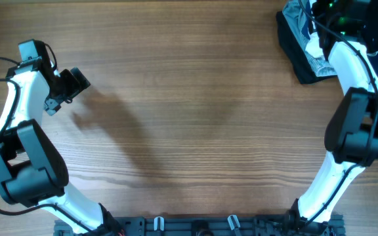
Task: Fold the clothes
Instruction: 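Place the shirt on the stack and press it down with the right gripper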
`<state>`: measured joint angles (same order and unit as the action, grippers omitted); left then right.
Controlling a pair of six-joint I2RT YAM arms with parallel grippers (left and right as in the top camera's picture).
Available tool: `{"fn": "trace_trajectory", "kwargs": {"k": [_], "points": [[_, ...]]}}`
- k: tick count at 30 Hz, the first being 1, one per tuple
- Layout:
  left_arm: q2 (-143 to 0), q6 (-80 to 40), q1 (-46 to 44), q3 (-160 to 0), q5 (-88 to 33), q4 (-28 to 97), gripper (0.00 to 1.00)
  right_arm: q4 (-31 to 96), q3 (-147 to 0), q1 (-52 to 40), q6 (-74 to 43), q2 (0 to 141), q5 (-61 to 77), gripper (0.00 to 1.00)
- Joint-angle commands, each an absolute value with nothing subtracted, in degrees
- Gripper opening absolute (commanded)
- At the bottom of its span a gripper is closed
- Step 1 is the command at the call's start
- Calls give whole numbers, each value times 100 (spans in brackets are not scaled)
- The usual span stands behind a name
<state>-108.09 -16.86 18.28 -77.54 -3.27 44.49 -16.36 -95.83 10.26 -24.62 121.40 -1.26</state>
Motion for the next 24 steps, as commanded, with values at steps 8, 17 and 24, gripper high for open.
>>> {"fn": "trace_trajectory", "kwargs": {"k": [8,17,24], "points": [[-10652,-1680,1848,-7837,-318,4458,100,-1205,-9730,1002,-1479,10954,543,100],[-10652,-1680,1848,-7837,-318,4477,100,-613,-9727,1004,-1861,11928,69,100],[-10652,-1702,1848,-7837,-364,4473,100,307,-9730,1004,-3778,12099,-467,59]]}}
